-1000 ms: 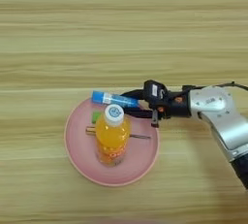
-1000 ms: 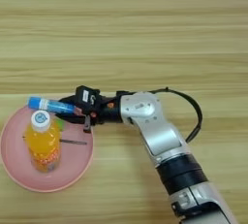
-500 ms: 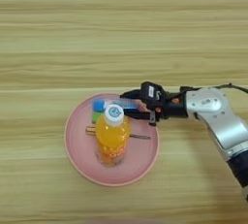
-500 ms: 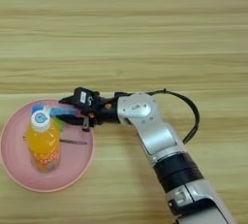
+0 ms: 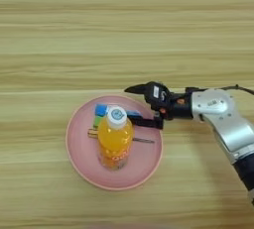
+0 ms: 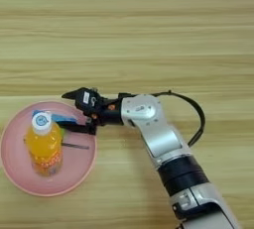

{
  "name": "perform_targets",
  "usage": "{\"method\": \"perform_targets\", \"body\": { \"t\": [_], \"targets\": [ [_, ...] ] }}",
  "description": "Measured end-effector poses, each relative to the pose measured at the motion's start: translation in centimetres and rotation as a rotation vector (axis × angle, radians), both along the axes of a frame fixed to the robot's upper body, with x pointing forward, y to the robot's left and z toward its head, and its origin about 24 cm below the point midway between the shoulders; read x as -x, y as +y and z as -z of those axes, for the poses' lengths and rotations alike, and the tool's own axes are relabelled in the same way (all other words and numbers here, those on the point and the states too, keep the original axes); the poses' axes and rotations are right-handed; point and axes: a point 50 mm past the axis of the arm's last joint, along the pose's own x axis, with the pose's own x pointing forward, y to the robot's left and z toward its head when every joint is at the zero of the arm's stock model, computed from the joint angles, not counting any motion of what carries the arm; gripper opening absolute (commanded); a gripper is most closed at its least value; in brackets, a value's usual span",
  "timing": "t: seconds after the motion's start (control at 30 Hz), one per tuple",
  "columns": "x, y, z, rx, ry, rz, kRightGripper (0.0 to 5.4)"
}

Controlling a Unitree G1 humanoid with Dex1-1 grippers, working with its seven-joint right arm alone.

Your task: Move the objects on the table

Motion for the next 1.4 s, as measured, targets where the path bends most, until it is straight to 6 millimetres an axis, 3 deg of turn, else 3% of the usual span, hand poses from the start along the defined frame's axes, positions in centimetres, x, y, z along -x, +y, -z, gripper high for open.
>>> {"method": "perform_targets", "body": {
  "t": [0.4, 0.47, 0.7, 0.97, 1.4],
  "targets": [
    [-1.5, -0.9, -4.5, -0.218, -0.088, 0.107, 5.13],
    [-1.7, -1.1, -4.3, -0.214, -0.072, 0.127, 5.38],
    [-2.1, -1.7, -2.1, -0.179, 0.108, 0.209, 5.38],
    [-2.3, -1.8, -0.4, -0.106, 0.171, 0.240, 5.38],
    [-2.3, -1.1, 0.9, 0.072, 0.084, 0.266, 5.38]
  ]
}}
